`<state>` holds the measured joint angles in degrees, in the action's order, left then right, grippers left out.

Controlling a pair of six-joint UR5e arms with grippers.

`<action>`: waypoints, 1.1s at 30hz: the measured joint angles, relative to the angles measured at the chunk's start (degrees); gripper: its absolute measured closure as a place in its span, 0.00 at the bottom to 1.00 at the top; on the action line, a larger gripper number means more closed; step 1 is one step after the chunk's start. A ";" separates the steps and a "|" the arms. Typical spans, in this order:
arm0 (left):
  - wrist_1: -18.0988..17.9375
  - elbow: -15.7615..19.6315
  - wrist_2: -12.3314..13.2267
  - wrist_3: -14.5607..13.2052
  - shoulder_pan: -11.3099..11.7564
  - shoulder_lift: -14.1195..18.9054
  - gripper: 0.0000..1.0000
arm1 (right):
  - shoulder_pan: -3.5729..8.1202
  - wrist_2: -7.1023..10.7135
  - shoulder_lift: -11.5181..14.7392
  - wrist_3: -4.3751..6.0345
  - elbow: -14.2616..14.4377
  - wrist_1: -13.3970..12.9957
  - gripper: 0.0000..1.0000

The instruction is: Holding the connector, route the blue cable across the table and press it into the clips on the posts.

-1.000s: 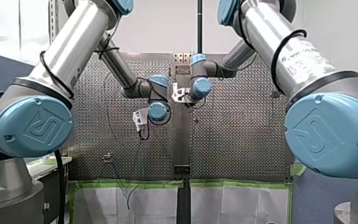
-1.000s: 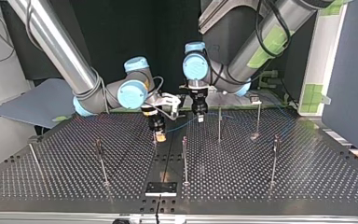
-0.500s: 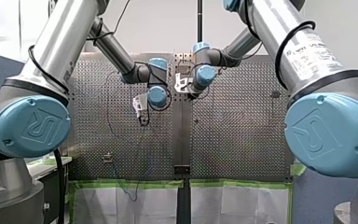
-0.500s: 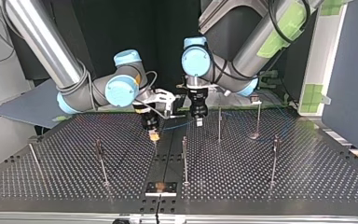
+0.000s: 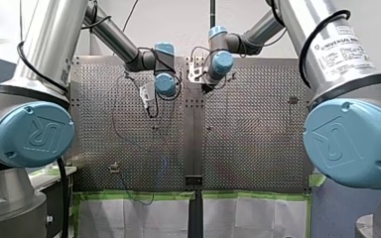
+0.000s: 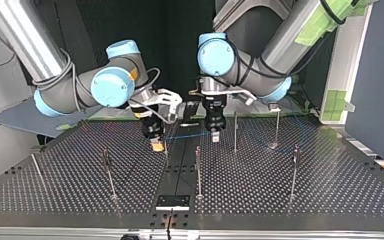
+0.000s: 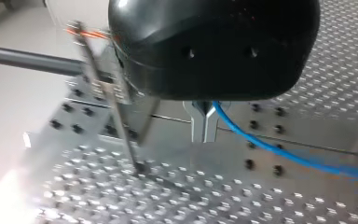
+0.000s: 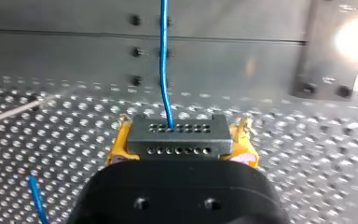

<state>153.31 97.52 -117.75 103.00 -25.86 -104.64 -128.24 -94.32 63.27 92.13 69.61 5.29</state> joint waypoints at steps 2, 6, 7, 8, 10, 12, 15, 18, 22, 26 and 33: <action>0.40 -0.31 0.11 0.00 0.00 1.05 1.00 | 0.06 0.11 1.05 0.00 -0.02 0.33 1.00; 1.82 -1.51 0.31 -0.09 -0.06 3.09 1.00 | 0.14 0.77 3.01 0.00 -0.03 0.80 1.00; 2.12 -1.86 0.33 -0.12 -0.06 3.57 1.00 | 0.16 0.94 3.44 0.00 -0.03 0.91 1.00; 2.51 -2.32 0.35 -0.17 -0.06 4.17 1.00 | 0.19 1.12 3.95 0.00 -0.03 1.05 1.00; 3.00 -2.89 0.38 -0.22 -0.07 5.10 1.00 | 0.21 1.31 4.70 0.00 -0.03 1.23 1.00; 3.34 -3.29 0.71 -0.20 0.06 6.22 1.00 | 0.27 1.50 5.67 0.00 -0.04 1.39 1.00; 3.79 -3.51 1.59 -0.04 0.34 7.52 1.00 | 0.41 2.02 6.96 0.02 -0.04 1.46 1.00; 4.38 -3.51 2.17 0.09 0.53 7.65 1.00 | 0.65 2.64 8.31 0.12 -0.04 1.43 1.00; 4.83 -3.42 2.85 0.15 0.56 6.59 1.00 | 1.18 3.36 10.24 0.52 -0.03 1.41 1.00; 4.47 -3.41 4.39 0.22 0.66 5.10 1.00 | 1.68 3.97 11.24 0.81 0.01 1.49 1.00; 2.86 -3.41 5.83 0.96 1.51 4.45 1.00 | 2.04 4.24 9.38 0.87 0.15 1.54 1.00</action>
<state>156.17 94.11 -111.91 103.97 -24.35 -100.20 -126.20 -90.07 72.65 93.00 69.76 6.83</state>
